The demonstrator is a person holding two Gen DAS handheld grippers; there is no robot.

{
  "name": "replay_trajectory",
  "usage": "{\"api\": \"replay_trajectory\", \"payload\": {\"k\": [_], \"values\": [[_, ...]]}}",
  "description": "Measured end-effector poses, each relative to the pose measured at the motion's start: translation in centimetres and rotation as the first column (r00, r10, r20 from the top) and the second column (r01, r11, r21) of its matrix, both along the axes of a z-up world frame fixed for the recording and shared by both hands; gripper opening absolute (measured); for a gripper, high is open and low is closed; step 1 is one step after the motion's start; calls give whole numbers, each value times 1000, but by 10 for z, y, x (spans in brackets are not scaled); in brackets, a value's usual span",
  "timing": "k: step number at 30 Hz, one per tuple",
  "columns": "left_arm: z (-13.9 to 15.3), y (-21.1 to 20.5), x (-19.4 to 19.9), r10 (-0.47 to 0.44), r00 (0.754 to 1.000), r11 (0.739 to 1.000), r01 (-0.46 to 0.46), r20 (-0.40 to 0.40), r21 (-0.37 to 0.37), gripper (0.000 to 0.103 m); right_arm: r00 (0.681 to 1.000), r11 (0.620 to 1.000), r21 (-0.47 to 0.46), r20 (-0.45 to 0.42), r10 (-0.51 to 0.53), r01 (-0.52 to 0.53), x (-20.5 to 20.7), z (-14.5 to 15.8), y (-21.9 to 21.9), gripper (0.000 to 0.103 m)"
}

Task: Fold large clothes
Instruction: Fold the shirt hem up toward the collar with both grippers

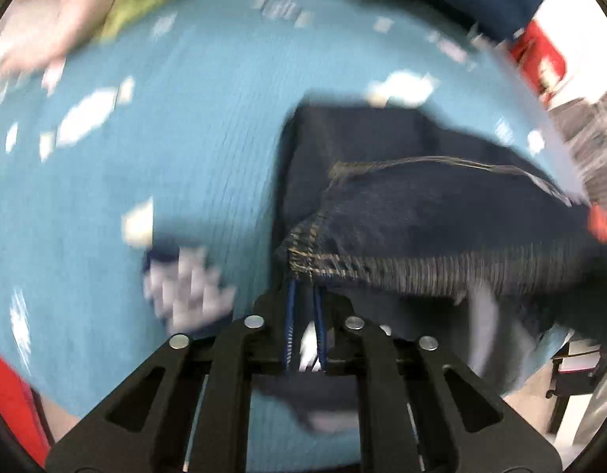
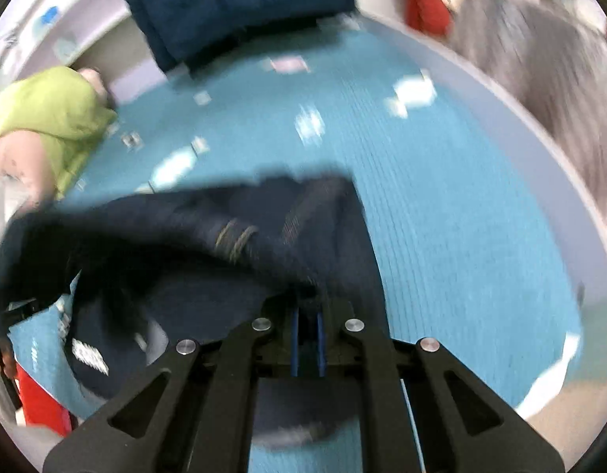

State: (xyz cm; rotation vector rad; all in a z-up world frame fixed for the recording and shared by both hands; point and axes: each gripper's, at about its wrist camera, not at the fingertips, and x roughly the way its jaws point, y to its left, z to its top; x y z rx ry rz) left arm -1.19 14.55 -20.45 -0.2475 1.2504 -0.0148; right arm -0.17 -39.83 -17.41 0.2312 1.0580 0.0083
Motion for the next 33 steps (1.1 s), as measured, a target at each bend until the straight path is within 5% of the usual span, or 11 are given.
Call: {"api": "replay_trajectory", "payload": {"k": [3,7,10,11,13,14,16,23,27,31,33], "values": [[-38,9,-23,63,991,998,-65,-121,-17,3,995,999,41,-94,-18,21,-19,-30,-2,8],[-24,15,-32,74,994,993,-81,-83,-89,6,992,998,67,-128,0,8,-26,-19,3,34],[-12,15,-27,75,995,994,-80,-72,-78,34,993,996,78,-111,-34,42,-30,-2,-2,70],[-10,16,-26,82,995,993,-86,-62,-74,37,992,994,99,-122,-37,49,-30,1,-4,75],[-8,17,-23,91,994,989,-97,-55,-115,65,992,986,154,-121,-36,55,-34,4,-9,76],[-8,17,-21,102,993,983,-109,-54,-147,66,991,987,146,-126,-45,64,-34,4,-11,76],[-11,13,-18,101,993,978,-110,-62,-176,67,984,994,96,-174,-43,60,-37,-7,-11,75],[-26,-4,-2,91,988,985,-108,-122,-136,67,961,976,214,-277,15,46,-31,-55,29,34],[-30,-8,1,79,988,988,-96,-133,-123,67,980,984,176,-198,31,5,-22,-45,60,33],[-54,-14,12,96,984,982,-118,-147,-147,59,967,958,230,-224,-118,171,0,-60,39,31],[-57,-17,12,92,984,987,-110,-150,-113,51,946,974,159,-306,-110,165,8,-71,35,10]]}}
